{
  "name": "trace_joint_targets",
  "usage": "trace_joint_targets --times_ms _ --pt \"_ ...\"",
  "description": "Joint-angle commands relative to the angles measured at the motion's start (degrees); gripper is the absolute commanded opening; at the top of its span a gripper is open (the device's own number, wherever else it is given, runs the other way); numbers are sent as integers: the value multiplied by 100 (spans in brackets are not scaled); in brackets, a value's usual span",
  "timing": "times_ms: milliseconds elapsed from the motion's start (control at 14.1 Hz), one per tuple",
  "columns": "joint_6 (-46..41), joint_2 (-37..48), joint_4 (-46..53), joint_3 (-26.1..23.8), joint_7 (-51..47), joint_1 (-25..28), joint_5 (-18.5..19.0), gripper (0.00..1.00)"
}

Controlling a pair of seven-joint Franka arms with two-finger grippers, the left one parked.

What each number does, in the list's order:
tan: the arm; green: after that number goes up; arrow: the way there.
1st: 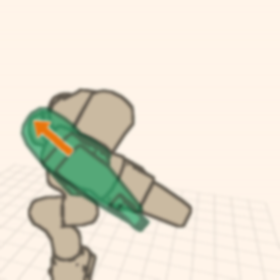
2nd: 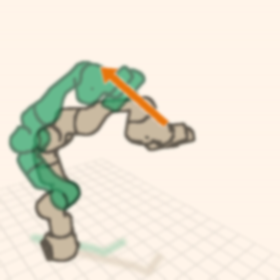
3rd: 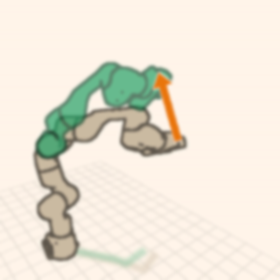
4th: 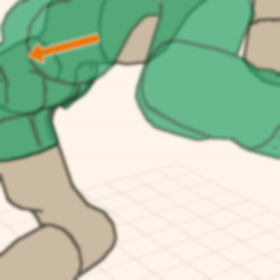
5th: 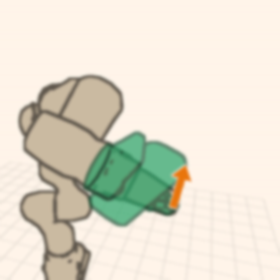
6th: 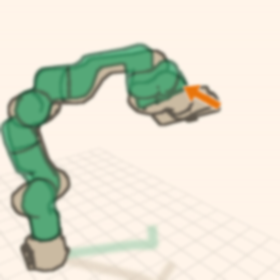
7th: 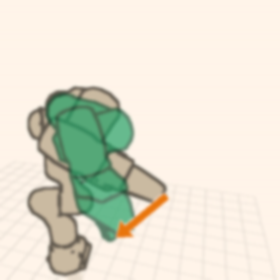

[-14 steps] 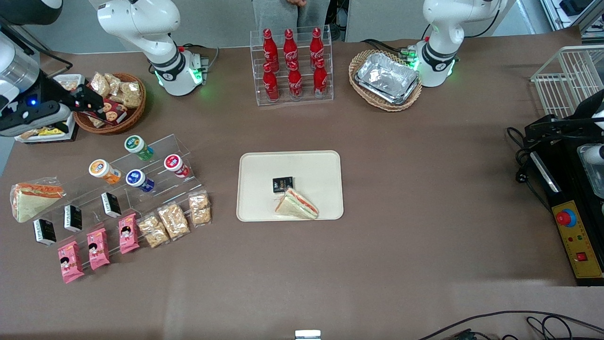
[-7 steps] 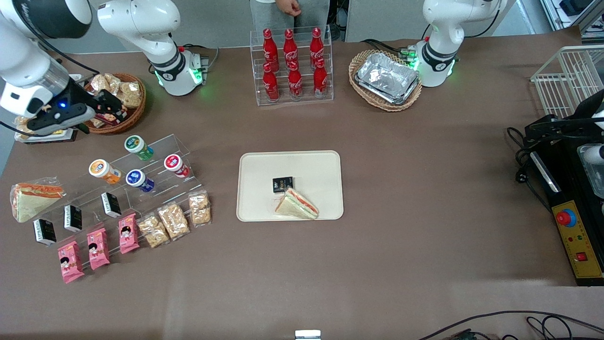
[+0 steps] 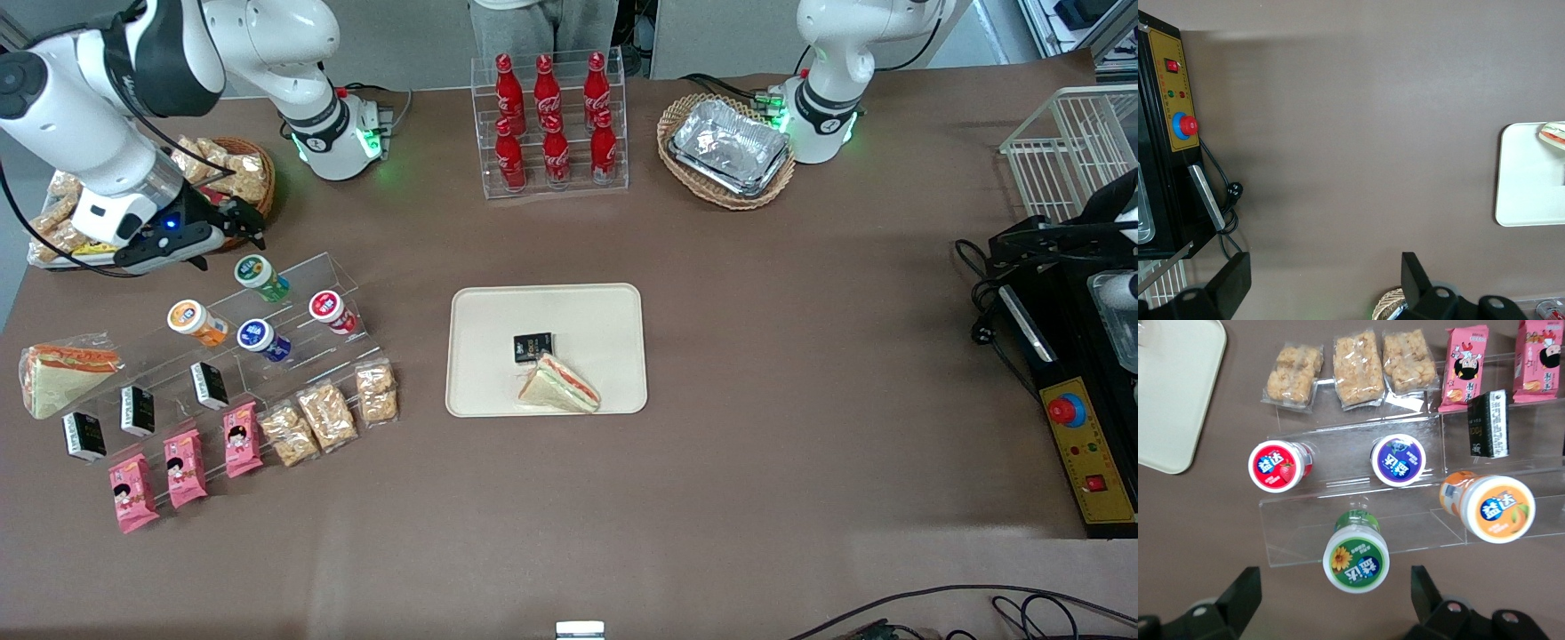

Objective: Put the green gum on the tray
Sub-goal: 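Lower the right gripper and close it on the green gum bottle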

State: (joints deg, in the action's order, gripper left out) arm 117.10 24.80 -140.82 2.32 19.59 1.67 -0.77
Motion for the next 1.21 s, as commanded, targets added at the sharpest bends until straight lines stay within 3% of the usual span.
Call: trace_joint_targets --times_ms 0,993,1064,1135 --pt "603 236 -648 111 290 -62 -117 100" --pt "1658 78 -1378 155 326 -62 -108 100" --pt "1658 52 -1378 155 326 -62 -108 95" --pt "1658 51 -1378 155 326 -62 -108 80"
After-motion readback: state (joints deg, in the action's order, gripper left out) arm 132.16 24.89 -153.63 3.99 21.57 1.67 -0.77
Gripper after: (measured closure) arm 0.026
